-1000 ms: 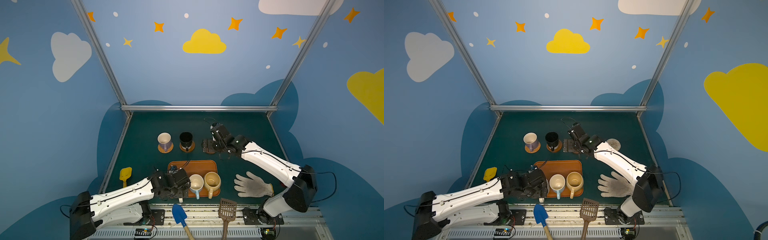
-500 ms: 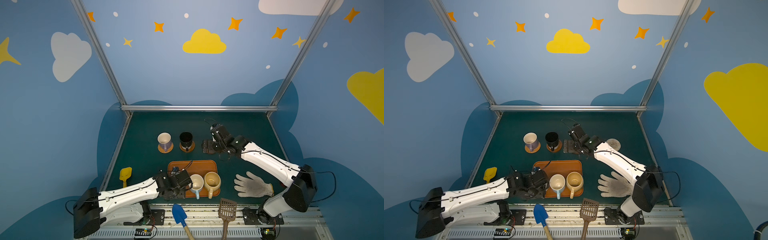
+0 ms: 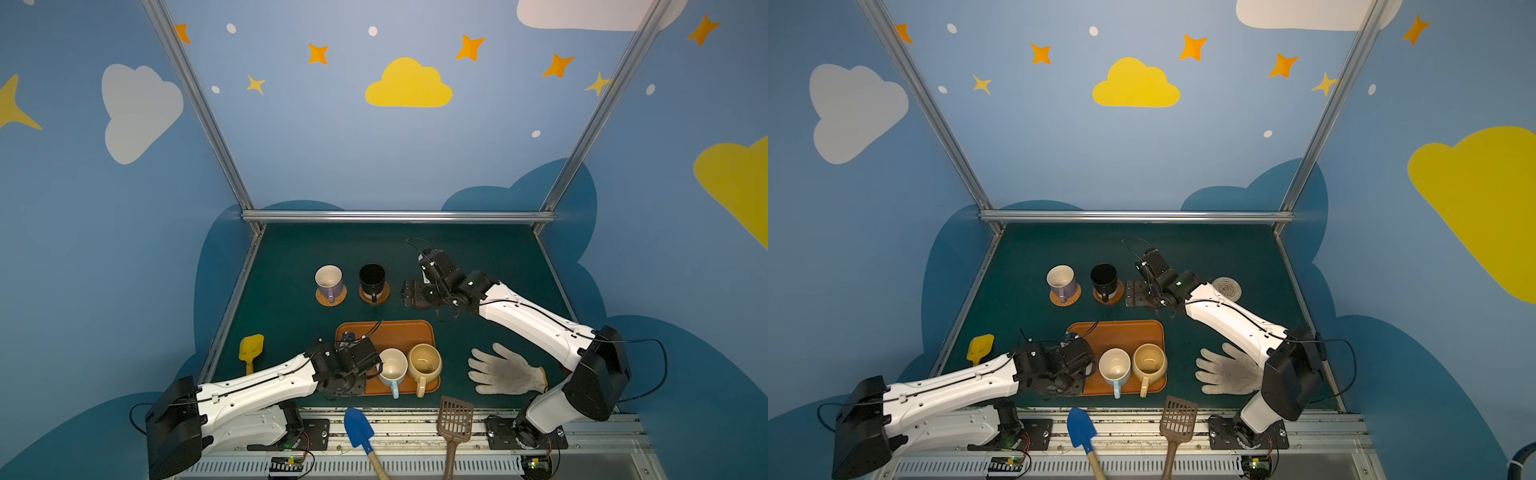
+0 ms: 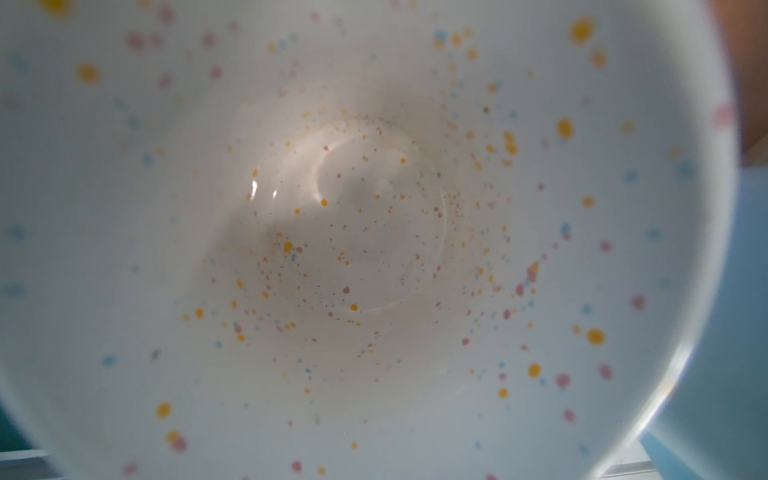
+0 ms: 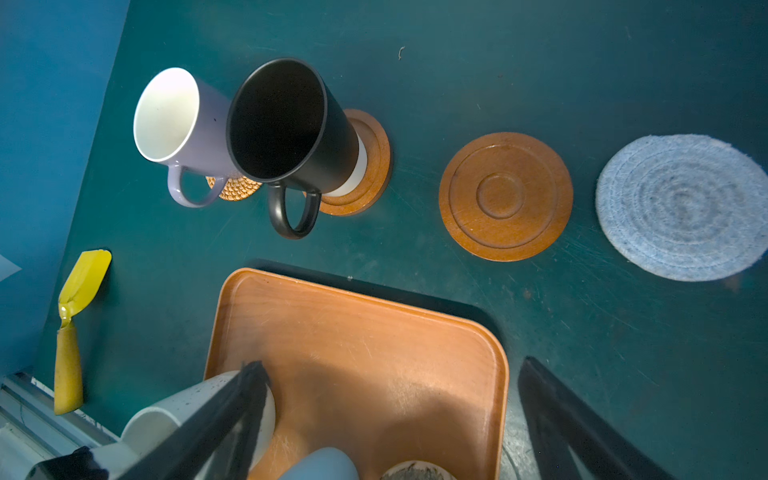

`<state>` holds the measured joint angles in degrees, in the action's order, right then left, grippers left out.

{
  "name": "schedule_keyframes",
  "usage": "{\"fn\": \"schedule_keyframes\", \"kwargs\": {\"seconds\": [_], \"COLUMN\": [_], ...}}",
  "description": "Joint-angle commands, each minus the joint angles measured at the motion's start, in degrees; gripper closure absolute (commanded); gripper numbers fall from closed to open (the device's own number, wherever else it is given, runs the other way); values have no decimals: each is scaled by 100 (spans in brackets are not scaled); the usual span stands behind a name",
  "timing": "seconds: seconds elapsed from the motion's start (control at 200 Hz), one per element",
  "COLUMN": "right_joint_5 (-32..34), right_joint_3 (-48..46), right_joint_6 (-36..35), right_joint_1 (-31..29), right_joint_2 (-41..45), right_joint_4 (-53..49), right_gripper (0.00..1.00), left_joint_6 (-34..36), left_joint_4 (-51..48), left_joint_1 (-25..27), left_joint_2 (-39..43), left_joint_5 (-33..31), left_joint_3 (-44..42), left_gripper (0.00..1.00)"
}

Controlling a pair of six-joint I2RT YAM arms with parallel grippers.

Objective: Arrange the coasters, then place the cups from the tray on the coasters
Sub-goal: 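Lift speckled mug with left gripper toward the dark wooden coaster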

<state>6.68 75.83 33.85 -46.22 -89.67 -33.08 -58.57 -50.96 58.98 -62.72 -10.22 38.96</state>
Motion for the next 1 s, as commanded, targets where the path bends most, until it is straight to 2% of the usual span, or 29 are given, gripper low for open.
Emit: {"fn": "schedule_keyframes", "kwargs": {"seconds": [0.0, 0.04, 0.19, 0.31, 0.536, 0.786, 0.991], "right_joint_5": [-35, -26, -9, 13, 287, 466, 692], "right_joint_3": [-14, -10, -37, -61, -119, -420, -570], "right_joint_6": [17, 8, 16, 9, -199, -291, -432], "right_joint_1": [21, 21, 21, 25, 25, 136, 458], "right_joint_2": [-46, -44, -43, -12, 259, 638, 1009], "right_joint_4": [40, 41, 51, 48, 26, 228, 47], "right_gripper": [6, 6, 6, 7, 7, 7, 7], "left_joint_6": [129, 143, 166, 361, 952, 1321, 1915], "left_joint_4": [-143, -126, -107, -169, -1187, -1144, -881], "left_joint_1": [-86, -88, -106, -140, -350, -448, -578], "left_joint_2": [95, 89, 49, 34, -49, -69, -653], "left_joint_5": [-174, -157, -138, -154, -839, -978, -1201], "left_joint_3": [-29, -34, -44, 39, 886, 1682, 2733], "left_gripper": [82, 85, 85, 96, 96, 96, 96]}}
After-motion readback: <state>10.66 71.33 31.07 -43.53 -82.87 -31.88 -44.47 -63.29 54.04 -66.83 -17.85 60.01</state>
